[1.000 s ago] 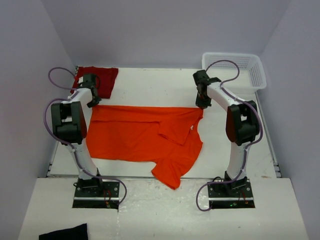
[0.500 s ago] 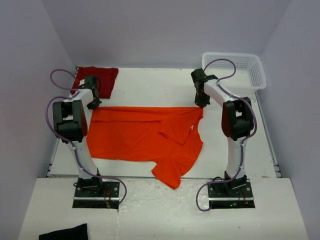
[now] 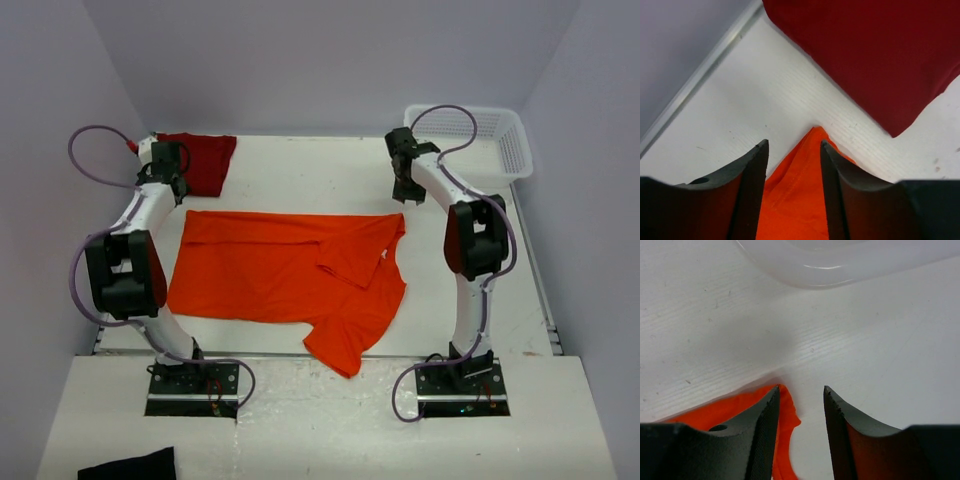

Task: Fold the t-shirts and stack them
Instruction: Fold the flattened tshirt in 1/3 of the way, then grap the side of the flattened tshirt closest away from the robot with both arms

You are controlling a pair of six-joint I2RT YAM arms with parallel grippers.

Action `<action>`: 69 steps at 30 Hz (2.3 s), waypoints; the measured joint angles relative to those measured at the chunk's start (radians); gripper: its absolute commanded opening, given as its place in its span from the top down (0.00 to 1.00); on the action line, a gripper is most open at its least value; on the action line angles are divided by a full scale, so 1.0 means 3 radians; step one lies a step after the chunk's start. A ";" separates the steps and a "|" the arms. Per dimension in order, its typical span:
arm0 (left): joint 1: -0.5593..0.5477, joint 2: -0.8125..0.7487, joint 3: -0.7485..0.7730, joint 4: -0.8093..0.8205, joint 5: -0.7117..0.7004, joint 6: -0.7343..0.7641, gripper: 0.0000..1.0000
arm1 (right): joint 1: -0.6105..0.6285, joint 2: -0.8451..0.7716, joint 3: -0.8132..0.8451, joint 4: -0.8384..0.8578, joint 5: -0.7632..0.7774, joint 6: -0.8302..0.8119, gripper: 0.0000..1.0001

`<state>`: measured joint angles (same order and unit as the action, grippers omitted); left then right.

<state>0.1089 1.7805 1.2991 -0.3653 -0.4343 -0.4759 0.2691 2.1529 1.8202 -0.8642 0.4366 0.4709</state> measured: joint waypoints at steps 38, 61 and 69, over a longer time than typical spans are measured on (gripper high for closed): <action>-0.0537 -0.1209 -0.1274 0.0121 0.0338 -0.0370 0.97 | 0.1466 -0.2832 -0.3348 0.1170 -0.1493 0.0226 0.51; -0.0917 -0.1874 -0.1326 -0.0117 0.0618 -0.0348 0.87 | 0.3890 -0.3432 -0.4011 0.0813 -0.1188 0.1322 0.66; -0.0917 -0.1877 -0.1352 -0.0136 0.0664 -0.0348 0.86 | 0.3925 -0.3029 -0.3791 0.0849 -0.1148 0.1303 0.65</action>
<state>-0.1661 1.2175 0.8936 -0.4061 -0.2352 -0.5804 1.4467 1.2442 0.6830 -0.6094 0.0921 0.8619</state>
